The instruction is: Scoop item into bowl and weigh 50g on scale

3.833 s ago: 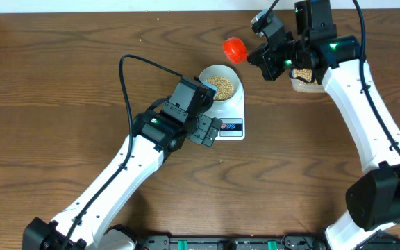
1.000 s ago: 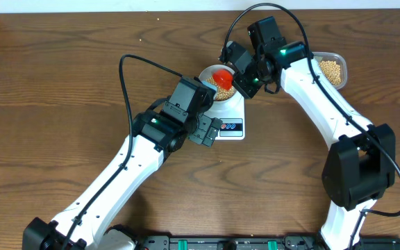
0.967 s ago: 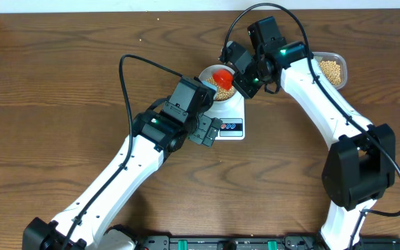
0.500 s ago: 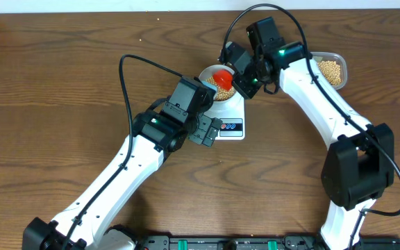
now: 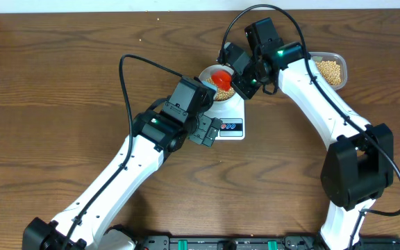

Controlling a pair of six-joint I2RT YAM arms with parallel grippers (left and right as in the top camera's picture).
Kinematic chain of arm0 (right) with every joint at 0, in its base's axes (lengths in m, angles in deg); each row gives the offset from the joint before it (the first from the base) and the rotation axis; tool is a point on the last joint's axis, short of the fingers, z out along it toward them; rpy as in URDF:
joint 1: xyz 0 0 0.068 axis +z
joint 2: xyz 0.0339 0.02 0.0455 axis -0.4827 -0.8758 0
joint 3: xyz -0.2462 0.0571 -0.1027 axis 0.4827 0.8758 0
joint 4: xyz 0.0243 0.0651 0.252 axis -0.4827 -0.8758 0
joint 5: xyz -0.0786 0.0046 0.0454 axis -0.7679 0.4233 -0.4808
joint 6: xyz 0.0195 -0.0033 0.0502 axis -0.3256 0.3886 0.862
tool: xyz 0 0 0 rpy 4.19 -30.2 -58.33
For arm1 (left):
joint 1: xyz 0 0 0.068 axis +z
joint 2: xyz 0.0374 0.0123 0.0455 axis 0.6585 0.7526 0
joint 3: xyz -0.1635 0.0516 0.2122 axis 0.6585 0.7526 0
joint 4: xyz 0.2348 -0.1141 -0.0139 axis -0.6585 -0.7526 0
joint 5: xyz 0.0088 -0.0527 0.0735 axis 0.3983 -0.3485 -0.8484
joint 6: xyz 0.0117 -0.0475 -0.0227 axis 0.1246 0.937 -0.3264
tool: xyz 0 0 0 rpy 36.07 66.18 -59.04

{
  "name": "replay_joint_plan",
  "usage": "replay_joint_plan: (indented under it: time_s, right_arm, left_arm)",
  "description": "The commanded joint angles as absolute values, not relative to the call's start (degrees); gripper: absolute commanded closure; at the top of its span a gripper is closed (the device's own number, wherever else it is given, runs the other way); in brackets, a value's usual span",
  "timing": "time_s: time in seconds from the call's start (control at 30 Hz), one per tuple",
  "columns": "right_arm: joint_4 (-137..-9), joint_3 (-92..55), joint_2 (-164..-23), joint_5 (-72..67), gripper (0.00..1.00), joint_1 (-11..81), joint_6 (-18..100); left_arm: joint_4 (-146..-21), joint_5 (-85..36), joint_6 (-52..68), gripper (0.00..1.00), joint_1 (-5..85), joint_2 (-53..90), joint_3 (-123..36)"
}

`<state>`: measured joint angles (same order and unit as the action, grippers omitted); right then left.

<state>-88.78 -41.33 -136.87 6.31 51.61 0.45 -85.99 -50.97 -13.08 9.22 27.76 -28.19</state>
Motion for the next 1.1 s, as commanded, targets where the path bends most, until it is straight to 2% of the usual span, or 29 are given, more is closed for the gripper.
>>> replay_joint_plan:
  time_s: [0.0, 1.07]
  right_arm:
    - [-88.6, -41.6, -138.0, 6.4, 0.99, 52.2, -0.4]
    - [-90.0, -41.6, -138.6, 12.4, 0.99, 53.8, 0.4]
  left_arm:
    - [-86.1, -51.1, -13.0, 0.02, 9.4, 27.8, -28.4]
    - [-86.1, -51.1, -13.0, 0.02, 9.4, 27.8, -28.4]
